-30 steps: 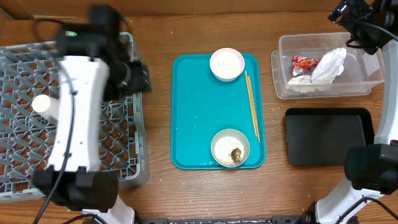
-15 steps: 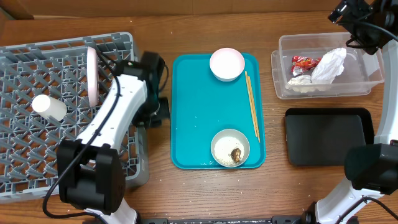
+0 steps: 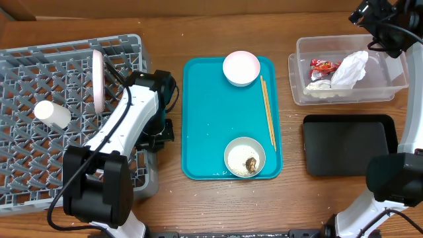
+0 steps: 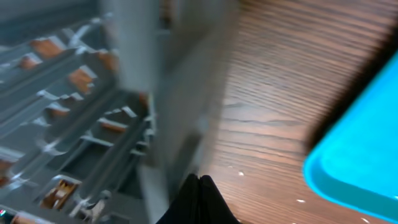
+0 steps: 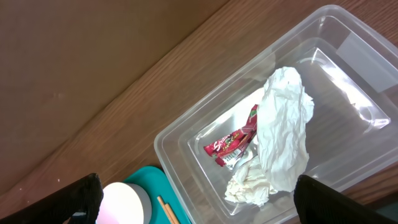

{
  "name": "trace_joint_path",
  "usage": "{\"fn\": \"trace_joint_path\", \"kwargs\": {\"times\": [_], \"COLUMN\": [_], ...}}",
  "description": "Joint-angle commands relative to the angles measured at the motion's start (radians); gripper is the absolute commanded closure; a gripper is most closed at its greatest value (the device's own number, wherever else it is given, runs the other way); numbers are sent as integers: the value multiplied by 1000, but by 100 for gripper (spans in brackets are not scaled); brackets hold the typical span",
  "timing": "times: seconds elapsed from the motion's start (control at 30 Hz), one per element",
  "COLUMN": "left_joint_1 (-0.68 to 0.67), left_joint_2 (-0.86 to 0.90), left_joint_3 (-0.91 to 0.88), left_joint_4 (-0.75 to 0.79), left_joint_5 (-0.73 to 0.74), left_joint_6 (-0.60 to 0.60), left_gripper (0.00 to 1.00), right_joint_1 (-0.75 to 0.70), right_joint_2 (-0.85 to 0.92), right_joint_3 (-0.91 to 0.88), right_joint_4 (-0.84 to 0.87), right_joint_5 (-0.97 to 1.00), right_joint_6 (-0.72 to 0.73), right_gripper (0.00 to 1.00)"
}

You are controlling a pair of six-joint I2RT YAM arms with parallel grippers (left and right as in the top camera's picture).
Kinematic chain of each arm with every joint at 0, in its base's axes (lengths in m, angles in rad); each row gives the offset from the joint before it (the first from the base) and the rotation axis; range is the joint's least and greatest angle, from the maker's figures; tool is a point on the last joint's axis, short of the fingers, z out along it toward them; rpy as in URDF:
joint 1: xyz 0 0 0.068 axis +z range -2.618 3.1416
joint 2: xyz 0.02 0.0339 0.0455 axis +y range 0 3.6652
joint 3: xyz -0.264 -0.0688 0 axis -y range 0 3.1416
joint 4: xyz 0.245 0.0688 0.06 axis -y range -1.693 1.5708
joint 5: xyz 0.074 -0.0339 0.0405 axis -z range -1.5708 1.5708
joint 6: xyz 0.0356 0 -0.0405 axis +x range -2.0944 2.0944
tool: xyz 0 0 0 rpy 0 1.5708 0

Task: Sort waste into correct bins and load items into the dishwasher
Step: 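Move the left gripper out of the rack toward the white bowl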

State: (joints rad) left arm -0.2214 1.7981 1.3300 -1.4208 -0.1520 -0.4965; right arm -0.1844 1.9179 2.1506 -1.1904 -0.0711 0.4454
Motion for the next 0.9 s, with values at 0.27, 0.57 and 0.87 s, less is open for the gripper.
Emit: {"fn": "trace_joint_path", "kwargs": {"times": [0.27,0.57,0.87], "left_joint_1": [5,8,-5], "left_joint_2": [-10,-10,-10], "left_joint_3": [1,10,193], "left_joint_4": [-46,-26,-51], "left_joint_5": [-186,-193,-65], "left_joint_6": [-129,-129,-60], "left_gripper": [96,96,96], "right_joint_1": [-2,-2,-2], "right_joint_2": [-19,-19,-19], "right_joint_3": [11,11,11], "right_joint_4": [4,4,4], "right_joint_5": [3,3,3], "right_joint_6": [8,8,8], "right_gripper": [0,0,0]}}
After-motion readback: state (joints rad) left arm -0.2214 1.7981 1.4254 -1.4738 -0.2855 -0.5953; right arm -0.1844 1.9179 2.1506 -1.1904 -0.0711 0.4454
